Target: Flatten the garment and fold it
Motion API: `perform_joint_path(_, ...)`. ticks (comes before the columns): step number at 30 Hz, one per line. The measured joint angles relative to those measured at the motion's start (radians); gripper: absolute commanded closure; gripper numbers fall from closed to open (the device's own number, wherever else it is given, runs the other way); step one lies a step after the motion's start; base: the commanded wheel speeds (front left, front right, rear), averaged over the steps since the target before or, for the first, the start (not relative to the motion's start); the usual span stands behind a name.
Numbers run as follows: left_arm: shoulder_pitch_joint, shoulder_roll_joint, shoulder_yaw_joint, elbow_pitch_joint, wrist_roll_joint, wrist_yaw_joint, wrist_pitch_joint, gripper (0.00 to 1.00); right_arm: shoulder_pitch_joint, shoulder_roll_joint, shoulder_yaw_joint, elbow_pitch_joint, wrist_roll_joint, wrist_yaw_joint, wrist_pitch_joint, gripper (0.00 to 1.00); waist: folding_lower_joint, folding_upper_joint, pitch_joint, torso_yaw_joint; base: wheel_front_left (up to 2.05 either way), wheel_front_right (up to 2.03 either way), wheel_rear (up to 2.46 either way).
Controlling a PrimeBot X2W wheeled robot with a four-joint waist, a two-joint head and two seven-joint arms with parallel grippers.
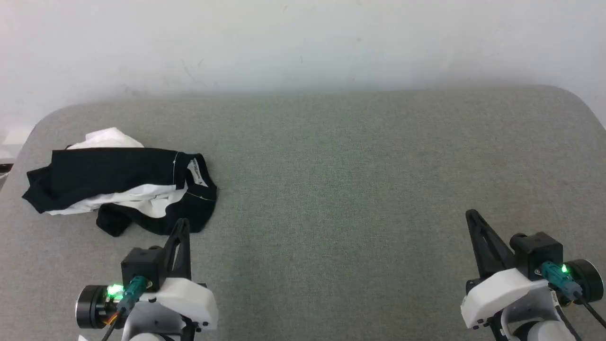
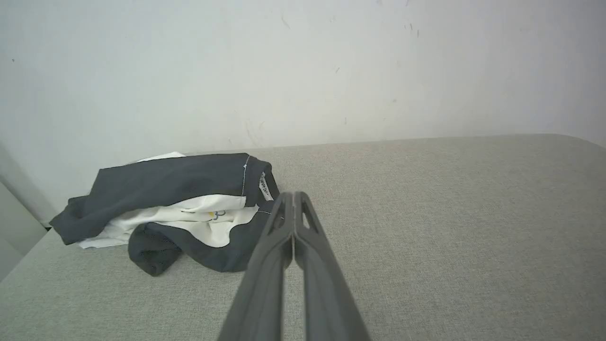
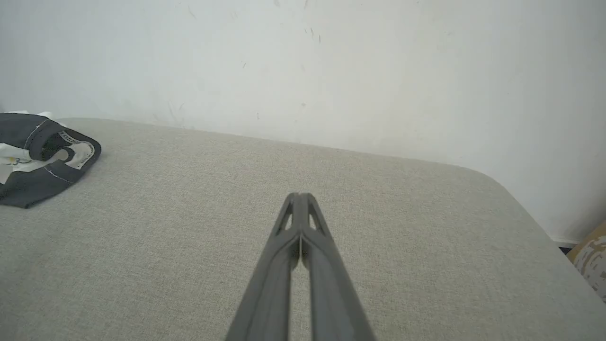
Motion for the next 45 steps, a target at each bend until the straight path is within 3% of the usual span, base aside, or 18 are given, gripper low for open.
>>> perform_joint_path(37, 0.000, 0.000, 0.000, 0.000, 0.000, 0.000, 0.000, 1.00, 0.000, 0.000, 0.000, 0.000, 0.000, 0.000, 0.000, 1.00, 0.0000, 0.0000, 0.000, 0.000, 0.00, 0.00, 0.00)
perform_joint_path(38, 0.000, 0.000, 0.000, 0.000, 0.000, 0.000, 0.000, 0.00, 0.000, 0.000, 0.000, 0.000, 0.001, 0.000, 0.000, 0.00, 0.0000, 0.0000, 0.000, 0.000, 0.00, 0.00, 0.00)
perform_joint_path(45, 0.001, 0.000, -0.002, -0.001, 0.000, 0.000, 0.000, 0.00, 0.001, 0.000, -0.001, 0.002, 0.002, 0.000, -0.001, 0.00, 0.0000, 0.0000, 0.000, 0.000, 0.00, 0.00, 0.00)
